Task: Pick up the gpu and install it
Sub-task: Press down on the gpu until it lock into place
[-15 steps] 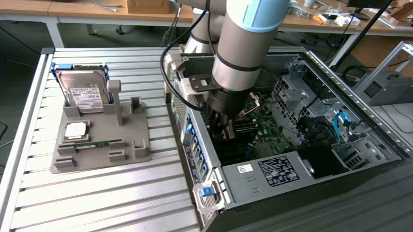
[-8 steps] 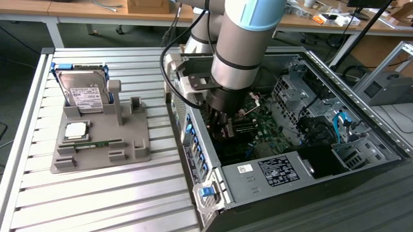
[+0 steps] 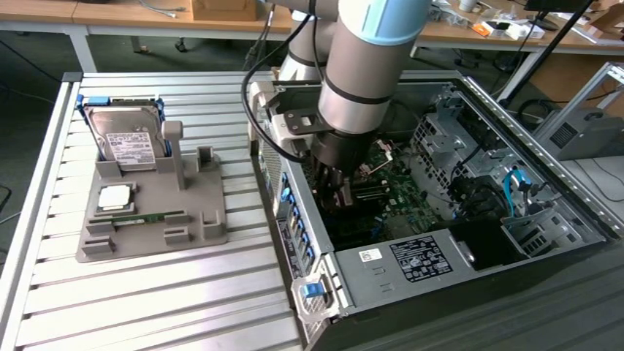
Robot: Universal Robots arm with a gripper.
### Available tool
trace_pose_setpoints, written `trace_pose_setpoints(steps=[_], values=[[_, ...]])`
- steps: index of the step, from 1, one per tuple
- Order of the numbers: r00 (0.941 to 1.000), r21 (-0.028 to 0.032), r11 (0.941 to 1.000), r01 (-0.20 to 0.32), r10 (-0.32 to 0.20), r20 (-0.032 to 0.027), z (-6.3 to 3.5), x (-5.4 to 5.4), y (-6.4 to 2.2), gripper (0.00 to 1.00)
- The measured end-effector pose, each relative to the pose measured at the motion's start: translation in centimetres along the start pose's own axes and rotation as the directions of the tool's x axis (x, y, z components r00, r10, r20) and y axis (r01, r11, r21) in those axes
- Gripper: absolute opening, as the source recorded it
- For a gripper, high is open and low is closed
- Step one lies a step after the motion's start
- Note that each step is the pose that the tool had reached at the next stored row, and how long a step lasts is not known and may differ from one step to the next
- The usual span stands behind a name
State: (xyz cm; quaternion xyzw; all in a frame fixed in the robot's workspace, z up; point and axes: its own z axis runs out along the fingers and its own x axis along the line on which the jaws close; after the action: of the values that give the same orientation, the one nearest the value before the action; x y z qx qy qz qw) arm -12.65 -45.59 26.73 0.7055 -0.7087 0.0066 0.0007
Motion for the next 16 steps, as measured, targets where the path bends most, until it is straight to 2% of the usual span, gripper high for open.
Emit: trace_pose_setpoints(steps=[4,10,16], values=[[1.0,0.0,1.0,0.0,0.0,0.0001,0.0,-0.2,0.0,0.11],[1.0,0.0001,1.0,0.0,0.0,0.0018,-0.08,0.3,0.0,0.11],[1.0,0.0001,1.0,0.0,0.0,0.0017,-1.32,0.3,-0.08,0.11]])
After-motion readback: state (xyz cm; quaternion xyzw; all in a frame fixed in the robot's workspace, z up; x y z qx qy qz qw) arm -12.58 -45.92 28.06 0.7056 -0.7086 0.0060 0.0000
